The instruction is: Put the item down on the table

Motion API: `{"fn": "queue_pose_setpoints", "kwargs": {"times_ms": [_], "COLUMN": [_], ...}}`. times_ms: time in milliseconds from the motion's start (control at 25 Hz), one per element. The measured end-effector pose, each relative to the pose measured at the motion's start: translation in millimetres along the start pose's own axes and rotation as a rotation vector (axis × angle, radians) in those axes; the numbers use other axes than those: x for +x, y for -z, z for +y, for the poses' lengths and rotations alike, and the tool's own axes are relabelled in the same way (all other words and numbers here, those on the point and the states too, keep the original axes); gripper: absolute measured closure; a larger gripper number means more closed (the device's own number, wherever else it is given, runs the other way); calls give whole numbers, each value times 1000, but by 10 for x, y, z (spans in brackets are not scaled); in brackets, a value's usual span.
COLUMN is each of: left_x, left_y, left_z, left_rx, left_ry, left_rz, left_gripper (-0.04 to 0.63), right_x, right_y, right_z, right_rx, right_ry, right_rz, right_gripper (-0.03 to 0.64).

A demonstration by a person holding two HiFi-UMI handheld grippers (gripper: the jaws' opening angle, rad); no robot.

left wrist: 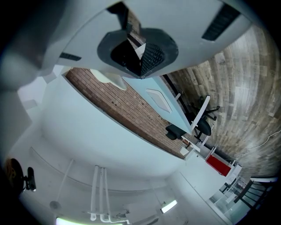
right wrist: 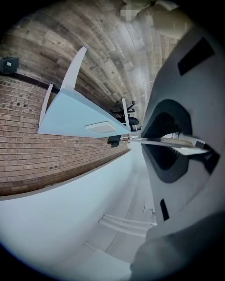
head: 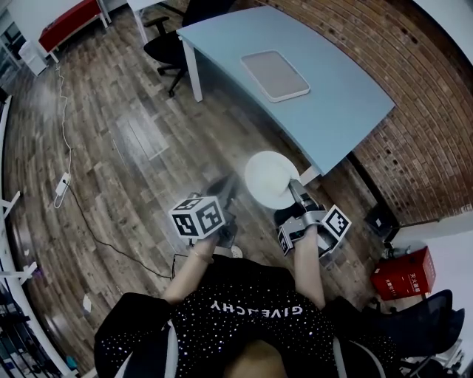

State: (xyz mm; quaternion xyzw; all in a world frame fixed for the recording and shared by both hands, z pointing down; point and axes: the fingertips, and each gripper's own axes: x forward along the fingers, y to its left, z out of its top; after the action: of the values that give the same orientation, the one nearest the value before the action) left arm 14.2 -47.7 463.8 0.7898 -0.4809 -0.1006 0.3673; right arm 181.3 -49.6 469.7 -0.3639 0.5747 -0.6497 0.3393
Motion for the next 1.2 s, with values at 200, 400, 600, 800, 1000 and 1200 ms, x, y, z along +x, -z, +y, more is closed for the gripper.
{"fn": "queue_pose_setpoints", "kwargs": {"times_ms": [200, 400, 600, 800, 1000, 1200], "left_x": [17, 53, 206, 485, 858, 1301], "left_y": [52, 87, 2, -169, -337, -577], "left_z": [-39, -2, 55, 114, 235, 340], "left_rx": [-3, -15, -19, -17, -25, -27], "left_ry": [-4, -18, -12, 0, 8, 24], "left_rz": [2, 16, 18, 15, 31, 54], "left_gripper": [584, 584, 584, 584, 584, 584], "right_x": [-67, -19, 165, 409, 751, 1099], "right_y": [-95, -151, -211, -351, -550, -776], "right_z": [-64, -70, -41, 4, 26, 86], "right_rx": [21, 30, 36, 27, 27, 35], "right_ry": [18, 26, 18, 17, 25, 31], "right_rz": [-25, -26, -21, -20, -28, -53], "right_gripper": [586, 586, 586, 586, 586, 586]}}
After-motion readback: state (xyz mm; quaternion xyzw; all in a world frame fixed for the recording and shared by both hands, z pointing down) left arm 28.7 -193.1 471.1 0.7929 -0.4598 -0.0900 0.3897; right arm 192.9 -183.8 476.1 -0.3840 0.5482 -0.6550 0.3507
